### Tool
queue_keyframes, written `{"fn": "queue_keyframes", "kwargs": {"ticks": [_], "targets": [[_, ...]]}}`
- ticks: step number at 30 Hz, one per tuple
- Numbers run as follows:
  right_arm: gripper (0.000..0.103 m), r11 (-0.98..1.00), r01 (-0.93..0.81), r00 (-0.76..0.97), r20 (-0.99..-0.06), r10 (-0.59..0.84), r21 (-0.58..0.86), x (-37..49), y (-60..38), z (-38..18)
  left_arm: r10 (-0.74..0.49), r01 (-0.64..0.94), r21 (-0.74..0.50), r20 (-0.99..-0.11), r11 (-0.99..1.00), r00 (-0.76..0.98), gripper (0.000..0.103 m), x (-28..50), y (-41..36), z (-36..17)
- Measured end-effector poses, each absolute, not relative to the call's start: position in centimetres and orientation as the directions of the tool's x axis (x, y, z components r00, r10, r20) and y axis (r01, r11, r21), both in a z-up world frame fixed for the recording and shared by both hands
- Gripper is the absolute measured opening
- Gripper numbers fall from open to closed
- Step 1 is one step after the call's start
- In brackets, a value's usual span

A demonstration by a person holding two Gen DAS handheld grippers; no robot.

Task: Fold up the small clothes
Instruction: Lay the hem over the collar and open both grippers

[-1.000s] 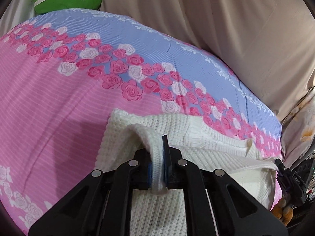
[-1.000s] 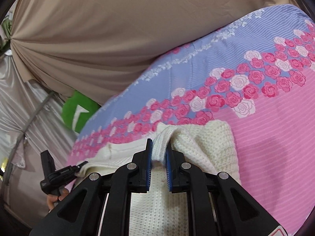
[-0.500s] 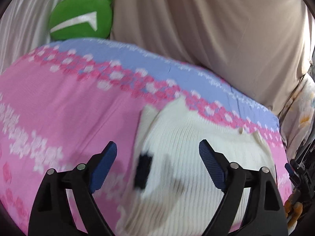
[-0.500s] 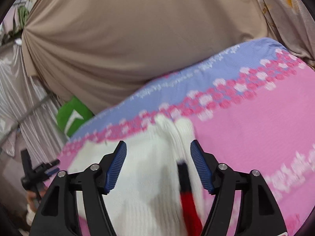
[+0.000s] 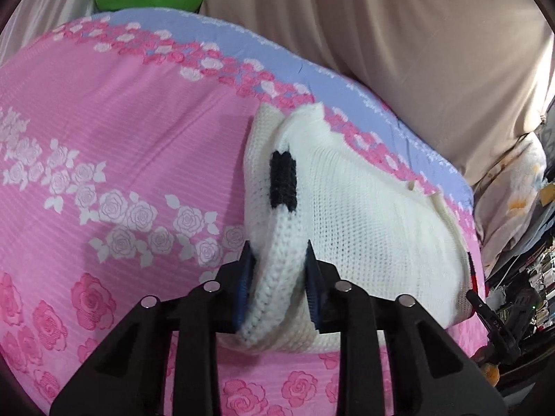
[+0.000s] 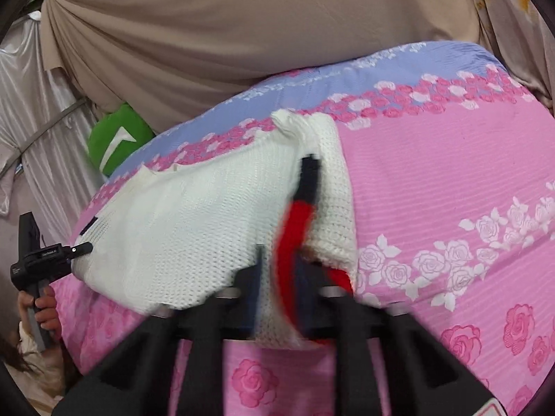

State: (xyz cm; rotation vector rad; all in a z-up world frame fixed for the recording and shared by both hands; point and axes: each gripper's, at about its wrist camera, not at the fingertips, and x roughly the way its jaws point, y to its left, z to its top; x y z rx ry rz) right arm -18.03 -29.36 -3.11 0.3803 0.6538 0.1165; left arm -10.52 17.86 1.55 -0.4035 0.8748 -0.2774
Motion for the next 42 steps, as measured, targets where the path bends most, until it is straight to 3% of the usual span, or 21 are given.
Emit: {"fn": "queue_keyframes", "kwargs": {"ticks": [5, 11, 14, 17, 19, 20, 21, 22, 24, 28, 31, 33, 34, 35, 36, 37, 42], "targets": [[0.007, 0.886, 0.045, 0.829, -0.513, 0.224, 0.461, -21.5, -32.3, -0.8, -0.397, 0.089, -0.437, -0.691, 0.895, 0.604, 0.007, -12.3, 18.9, 3.2], [0.007, 0.916, 0.146, 0.717, -0.678, 0.162, 0.373, -22.5, -32.9, -5.0, -0.359, 0.015, -0.415, -0.767, 0.910, 0.532, 0.008, -13.4, 20.4, 0.0], [0.009, 0.918, 0.164, 0.687, -0.710, 0.156, 0.360, -21.8, -32.9, -6.4, -0.346, -0.001, -0.404, -0.783, 0.915, 0.517, 0.009, -13.5, 19.9, -1.2], [0.020, 0.918, 0.172, 0.743, -0.659, 0.118, 0.358, -21.9, -33.2, -3.8, -0.349, 0.006, -0.424, -0.737, 0.906, 0.579, 0.018, -13.8, 20.4, 1.1], [0.037, 0.924, 0.153, 0.804, -0.587, 0.089, 0.350, -21.3, -33.5, -1.2, -0.338, 0.042, -0.414, -0.676, 0.910, 0.655, 0.039, -13.9, 20.7, 3.9], [0.051, 0.924, 0.136, 0.826, -0.556, 0.093, 0.356, -20.7, -33.5, -0.2, -0.327, 0.065, -0.397, -0.640, 0.916, 0.696, 0.056, -13.5, 20.5, 5.4], [0.060, 0.924, 0.116, 0.845, -0.525, 0.101, 0.364, -19.9, -33.5, 0.7, -0.312, 0.076, -0.378, -0.615, 0.923, 0.725, 0.065, -12.8, 20.1, 6.5], [0.063, 0.925, 0.094, 0.858, -0.501, 0.112, 0.368, -18.8, -33.5, 1.4, -0.303, 0.089, -0.361, -0.595, 0.928, 0.744, 0.068, -11.8, 19.4, 7.5], [0.071, 0.931, 0.048, 0.866, -0.479, 0.142, 0.363, -15.8, -32.7, 2.1, -0.325, 0.127, -0.354, -0.586, 0.927, 0.742, 0.085, -9.1, 17.9, 8.1], [0.073, 0.941, 0.006, 0.826, -0.533, 0.186, 0.338, -9.8, -30.8, 0.9, -0.367, 0.169, -0.350, -0.640, 0.921, 0.675, 0.088, -3.5, 14.5, 5.8], [0.073, 0.956, 0.041, 0.776, -0.612, 0.152, 0.290, -6.3, -29.5, -1.0, -0.327, 0.150, -0.303, -0.705, 0.941, 0.629, 0.081, -0.1, 12.4, 2.7], [0.073, 0.965, 0.073, 0.749, -0.653, 0.114, 0.253, -5.1, -29.1, -2.1, -0.346, 0.154, -0.318, -0.734, 0.935, 0.584, 0.059, 1.0, 12.0, 1.3], [0.066, 0.966, 0.078, 0.742, -0.662, 0.107, 0.245, -4.8, -29.0, -2.4, -0.355, 0.146, -0.334, -0.741, 0.931, 0.570, 0.055, 1.4, 11.9, 0.8], [0.057, 0.967, 0.076, 0.739, -0.665, 0.110, 0.244, -4.6, -29.1, -2.6, -0.365, 0.150, -0.343, -0.738, 0.927, 0.568, 0.047, 1.4, 11.9, 0.6], [0.026, 0.968, 0.073, 0.736, -0.668, 0.110, 0.240, -4.5, -29.0, -2.6, -0.371, 0.158, -0.345, -0.734, 0.925, 0.570, 0.018, 1.5, 11.9, 0.7], [0.008, 0.969, 0.070, 0.736, -0.668, 0.112, 0.239, -4.4, -29.0, -2.4, -0.366, 0.156, -0.341, -0.736, 0.927, 0.570, 0.005, 1.6, 11.9, 0.8], [0.007, 0.948, 0.019, 0.867, -0.478, 0.143, 0.318, -6.9, -30.0, 2.8, -0.379, 0.153, -0.384, -0.627, 0.910, 0.681, 0.007, 0.9, 13.6, 4.9]]}}
